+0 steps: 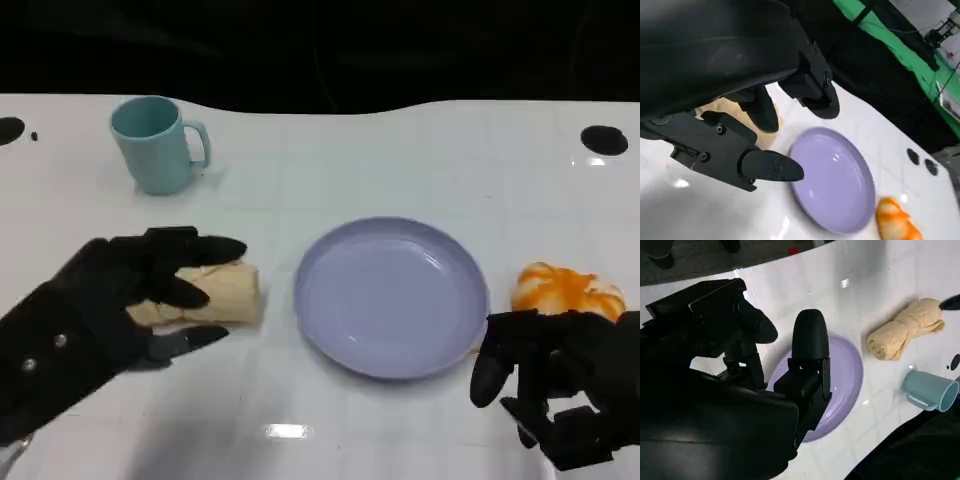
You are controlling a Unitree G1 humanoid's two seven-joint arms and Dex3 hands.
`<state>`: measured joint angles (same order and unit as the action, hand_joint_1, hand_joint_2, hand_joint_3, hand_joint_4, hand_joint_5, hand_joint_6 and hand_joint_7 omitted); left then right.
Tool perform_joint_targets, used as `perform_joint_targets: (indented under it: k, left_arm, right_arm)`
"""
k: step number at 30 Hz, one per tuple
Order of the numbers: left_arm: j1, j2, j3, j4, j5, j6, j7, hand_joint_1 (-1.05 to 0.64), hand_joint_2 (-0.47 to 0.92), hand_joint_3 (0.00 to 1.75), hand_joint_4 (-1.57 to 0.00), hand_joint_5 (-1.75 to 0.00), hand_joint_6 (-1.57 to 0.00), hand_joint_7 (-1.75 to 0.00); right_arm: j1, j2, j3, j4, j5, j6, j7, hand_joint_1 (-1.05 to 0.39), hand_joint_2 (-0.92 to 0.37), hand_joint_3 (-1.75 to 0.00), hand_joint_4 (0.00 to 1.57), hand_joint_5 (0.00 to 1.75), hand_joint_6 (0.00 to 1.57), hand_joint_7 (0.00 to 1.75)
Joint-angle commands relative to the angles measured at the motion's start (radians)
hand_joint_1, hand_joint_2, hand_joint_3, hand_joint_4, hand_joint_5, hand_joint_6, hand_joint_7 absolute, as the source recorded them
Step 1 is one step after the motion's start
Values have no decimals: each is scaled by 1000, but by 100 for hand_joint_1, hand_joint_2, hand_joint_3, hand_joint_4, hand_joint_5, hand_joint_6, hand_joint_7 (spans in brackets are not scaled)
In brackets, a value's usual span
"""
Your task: Grasp the towel on the left side of the plate with the left hand and place it into the plate.
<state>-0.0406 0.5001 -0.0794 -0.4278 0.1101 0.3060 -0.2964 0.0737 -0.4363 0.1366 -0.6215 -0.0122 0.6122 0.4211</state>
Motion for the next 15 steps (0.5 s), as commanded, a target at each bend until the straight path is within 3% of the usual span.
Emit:
perform_joint_targets:
  k: [1,7,12,15]
  left_arm:
    - [-48,86,-60,41,181,-72,-9,-46,92,5,-27,-47,-38,0]
    - [-135,138,-157,91,411,-80,-52,-55,90,2,-20,-35,-26,0]
    - [-232,115,-239,189,554,-59,-92,-58,87,0,-16,-33,-23,0]
    - [-285,88,-275,291,589,-59,-103,-57,86,0,-22,-25,-26,-1]
  right_arm:
    - [-2,-13,-5,-19,0,2,1,4,-61,-102,68,168,67,146]
    - [1,-21,-4,-21,-8,1,2,3,-60,-103,68,167,67,145]
    - [1,-20,-2,-22,-4,13,1,3,-60,-103,69,167,68,145]
    - [3,-18,0,-22,-4,6,0,4,-60,-103,69,169,68,145]
